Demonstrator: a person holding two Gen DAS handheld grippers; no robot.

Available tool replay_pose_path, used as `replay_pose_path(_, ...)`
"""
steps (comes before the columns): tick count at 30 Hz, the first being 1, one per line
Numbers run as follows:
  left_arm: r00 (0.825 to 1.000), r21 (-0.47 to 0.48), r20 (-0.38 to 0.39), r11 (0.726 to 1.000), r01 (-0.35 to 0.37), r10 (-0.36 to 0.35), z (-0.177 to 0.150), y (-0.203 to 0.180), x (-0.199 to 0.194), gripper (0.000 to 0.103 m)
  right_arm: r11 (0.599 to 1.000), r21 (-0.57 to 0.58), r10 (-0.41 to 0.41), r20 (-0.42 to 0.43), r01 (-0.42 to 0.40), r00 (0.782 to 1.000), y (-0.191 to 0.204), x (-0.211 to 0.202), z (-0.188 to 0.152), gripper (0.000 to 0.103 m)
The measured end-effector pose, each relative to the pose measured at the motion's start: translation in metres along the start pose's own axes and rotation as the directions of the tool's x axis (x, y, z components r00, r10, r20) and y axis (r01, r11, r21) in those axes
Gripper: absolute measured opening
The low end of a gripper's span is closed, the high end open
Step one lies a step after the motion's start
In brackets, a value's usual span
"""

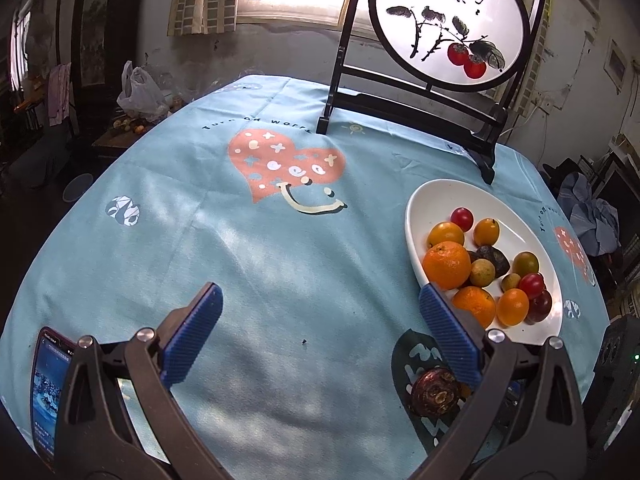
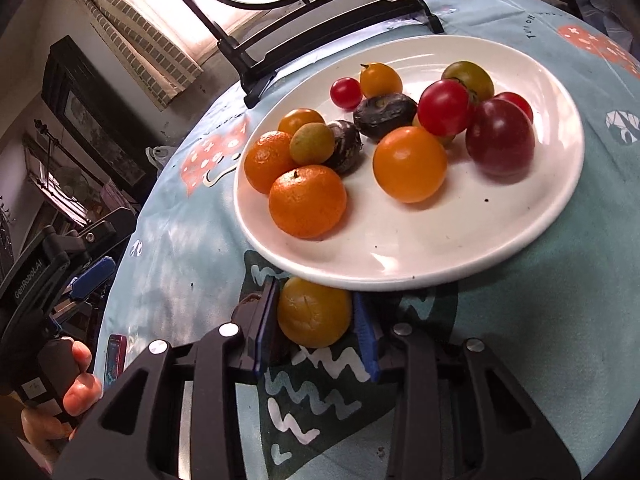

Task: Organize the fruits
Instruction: 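Grasp a yellow-orange tomato with the right gripper while the left grasps the dark brown fruit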

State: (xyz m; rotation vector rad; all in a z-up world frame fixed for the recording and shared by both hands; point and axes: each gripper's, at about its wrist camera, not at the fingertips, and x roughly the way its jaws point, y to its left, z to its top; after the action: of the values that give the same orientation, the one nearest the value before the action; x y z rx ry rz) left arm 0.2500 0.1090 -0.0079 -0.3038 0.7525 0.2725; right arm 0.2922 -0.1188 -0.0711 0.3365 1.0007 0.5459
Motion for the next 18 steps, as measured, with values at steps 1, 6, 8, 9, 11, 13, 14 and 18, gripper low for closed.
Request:
replay_pose_path(1,1.0,0.001,-0.004,1.0,-0.001,0.001,0.0,0.0,0.001,0.101,1.0,0.007,0.002,-0.008,-0.002,1.0,-0.001,-0.003,0.0,0.036)
replay_pose_path(6,1.0,0.017,-0.021,1.0,0.003,-0.003,-0.003,-0.004,0.006,0.1,0.998,0.008,0.064,-0.016,-0.064,0.998,0.0,-0.026,-0.003,0.036)
replay_pose_path(8,1.0,0.039,-0.026,0.999,0.009,-0.008,-0.005,-0.009,0.007,0.1,0.996,0.001,0.094,0.033,-0.095,0.995,0.001,-0.042,-0.001,0.036)
replay_pose_path(9,1.0,0.055,-0.029,0.998,0.014,-0.012,-0.006,-0.012,0.007,0.1,0.995,0.002,0.101,0.073,-0.102,0.992,-0.001,-0.051,0.0,0.036)
replay_pose_path(11,0.999,0.095,-0.036,0.995,0.034,-0.031,-0.011,-0.019,0.008,0.1,0.995,0.013,0.094,0.158,-0.098,0.983,-0.007,-0.07,0.004,0.036)
replay_pose_path(13,0.997,0.149,-0.045,0.987,0.065,-0.059,-0.018,-0.029,0.007,0.1,0.997,0.025,0.064,0.239,-0.072,0.969,-0.015,-0.086,0.008,0.036)
replay_pose_path(14,0.995,0.182,-0.057,0.979,0.088,-0.079,-0.023,-0.034,0.008,0.1,0.998,0.03,0.044,0.268,-0.054,0.962,-0.019,-0.092,0.01,0.036)
replay_pose_path(18,0.979,0.282,-0.111,0.94,0.193,-0.168,-0.041,-0.06,0.009,0.1,0.996,0.086,-0.005,0.31,-0.023,0.951,-0.036,-0.1,0.015,0.036)
